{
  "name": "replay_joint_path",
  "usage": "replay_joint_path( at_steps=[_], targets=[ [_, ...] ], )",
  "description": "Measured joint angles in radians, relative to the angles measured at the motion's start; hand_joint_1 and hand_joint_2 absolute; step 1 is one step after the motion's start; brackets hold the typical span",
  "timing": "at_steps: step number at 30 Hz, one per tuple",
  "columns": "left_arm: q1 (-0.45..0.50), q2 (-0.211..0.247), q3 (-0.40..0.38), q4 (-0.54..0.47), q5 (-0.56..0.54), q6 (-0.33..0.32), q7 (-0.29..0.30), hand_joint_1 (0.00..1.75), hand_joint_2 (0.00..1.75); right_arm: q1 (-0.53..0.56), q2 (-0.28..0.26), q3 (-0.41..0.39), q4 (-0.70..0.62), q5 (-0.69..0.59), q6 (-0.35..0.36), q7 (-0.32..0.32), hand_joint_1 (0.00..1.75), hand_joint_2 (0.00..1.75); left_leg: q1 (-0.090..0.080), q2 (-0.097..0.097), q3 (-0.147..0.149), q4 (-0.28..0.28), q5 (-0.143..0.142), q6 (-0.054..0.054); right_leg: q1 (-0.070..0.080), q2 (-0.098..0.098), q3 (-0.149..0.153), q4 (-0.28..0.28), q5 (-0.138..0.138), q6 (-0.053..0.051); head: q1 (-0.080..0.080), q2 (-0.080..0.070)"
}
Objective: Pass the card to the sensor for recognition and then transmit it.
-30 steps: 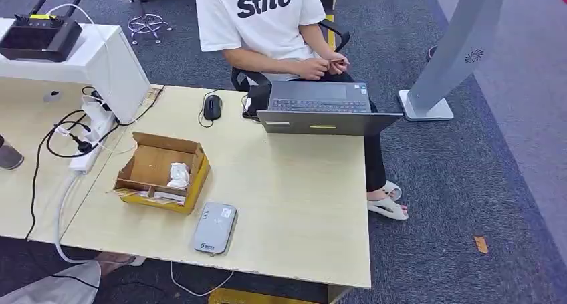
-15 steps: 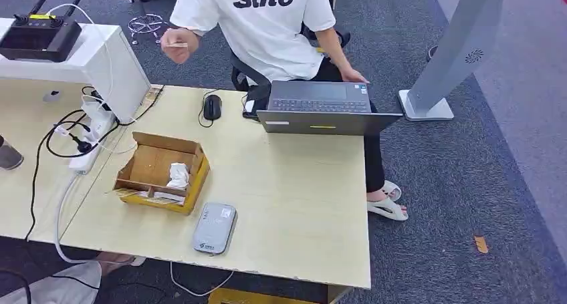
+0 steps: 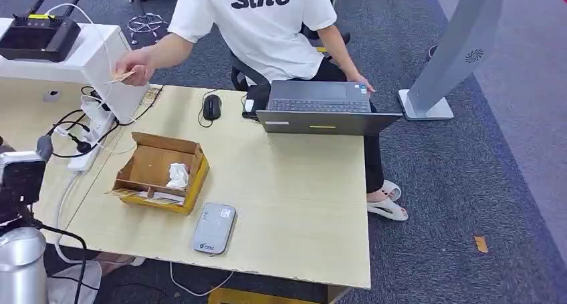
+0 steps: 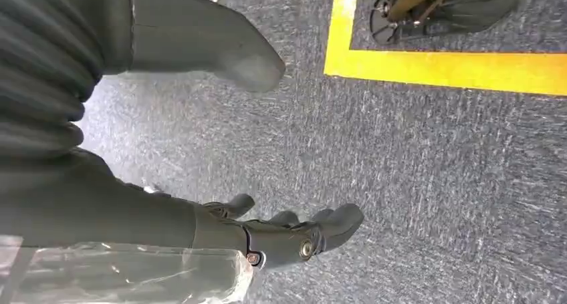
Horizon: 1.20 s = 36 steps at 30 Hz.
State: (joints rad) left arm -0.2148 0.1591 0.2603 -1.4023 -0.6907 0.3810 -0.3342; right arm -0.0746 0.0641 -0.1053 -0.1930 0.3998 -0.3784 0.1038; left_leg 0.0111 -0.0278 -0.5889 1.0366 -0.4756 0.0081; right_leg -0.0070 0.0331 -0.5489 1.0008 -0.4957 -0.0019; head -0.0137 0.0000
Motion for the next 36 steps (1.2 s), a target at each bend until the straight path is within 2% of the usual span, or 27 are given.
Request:
replay_joint_path(
  at_steps=[4, 13, 20, 27, 28, 29, 30, 36],
  targets=[
    [-0.018, -0.021, -0.063, 0.006, -0.035, 0.036, 0.016, 0.00, 1.75, 0.002, 0.002, 0.004, 0.000, -0.024, 0.012, -0.024, 0.00, 1.75, 0.000, 0.000, 0.000, 0.000, 0.000, 0.000, 0.000, 0.000, 0.000, 0.000, 0.000, 0.000, 0.000, 0.000],
    [-0.065, -0.063, -0.176, 0.068, -0.151, 0.106, 0.059, 0.00, 1.75, 0.018, 0.010, 0.004, 0.001, -0.017, 0.021, -0.017, 0.00, 1.75, 0.000, 0.000, 0.000, 0.000, 0.000, 0.000, 0.000, 0.000, 0.000, 0.000, 0.000, 0.000, 0.000, 0.000],
    [-0.077, -0.078, -0.245, 0.097, -0.231, 0.127, 0.112, 0.00, 1.75, 0.027, 0.014, 0.004, 0.001, -0.012, 0.032, -0.007, 0.00, 1.75, 0.000, 0.000, 0.000, 0.000, 0.000, 0.000, 0.000, 0.000, 0.000, 0.000, 0.000, 0.000, 0.000, 0.000],
    [-0.076, -0.086, -0.283, 0.140, -0.259, 0.141, 0.134, 0.00, 1.75, 0.034, 0.016, 0.004, 0.001, -0.010, 0.035, -0.003, 0.00, 1.75, 0.000, 0.000, 0.000, 0.000, 0.000, 0.000, 0.000, 0.000, 0.000, 0.000, 0.000, 0.000, 0.000, 0.000],
    [-0.074, -0.087, -0.286, 0.146, -0.261, 0.143, 0.135, 0.17, 1.75, 0.035, 0.016, 0.004, 0.001, -0.009, 0.036, -0.004, 0.00, 1.75, 0.000, 0.000, 0.000, 0.000, 0.000, 0.000, 0.000, 0.000, 0.000, 0.000, 0.000, 0.000, 0.000, 0.000],
    [-0.073, -0.087, -0.288, 0.151, -0.261, 0.144, 0.135, 0.86, 1.75, 0.035, 0.016, 0.004, 0.001, -0.008, 0.036, -0.006, 0.00, 1.75, 0.000, 0.000, 0.000, 0.000, 0.000, 0.000, 0.000, 0.000, 0.000, 0.000, 0.000, 0.000, 0.000, 0.000],
    [-0.071, -0.087, -0.290, 0.156, -0.260, 0.144, 0.139, 1.75, 1.75, 0.036, 0.016, 0.004, 0.001, -0.007, 0.036, -0.010, 0.00, 1.75, 0.000, 0.000, 0.000, 0.000, 0.000, 0.000, 0.000, 0.000, 0.000, 0.000, 0.000, 0.000, 0.000, 0.000],
    [-0.051, -0.086, -0.290, 0.177, -0.248, 0.145, 0.145, 1.75, 1.75, 0.041, 0.016, 0.004, 0.001, 0.000, 0.037, -0.018, 0.00, 1.75, 0.000, 0.000, -0.001, 0.000, 0.000, 0.000, 0.000, 0.000, 0.000, 0.000, 0.000, 0.000, 0.000, 0.000]
  ],
)
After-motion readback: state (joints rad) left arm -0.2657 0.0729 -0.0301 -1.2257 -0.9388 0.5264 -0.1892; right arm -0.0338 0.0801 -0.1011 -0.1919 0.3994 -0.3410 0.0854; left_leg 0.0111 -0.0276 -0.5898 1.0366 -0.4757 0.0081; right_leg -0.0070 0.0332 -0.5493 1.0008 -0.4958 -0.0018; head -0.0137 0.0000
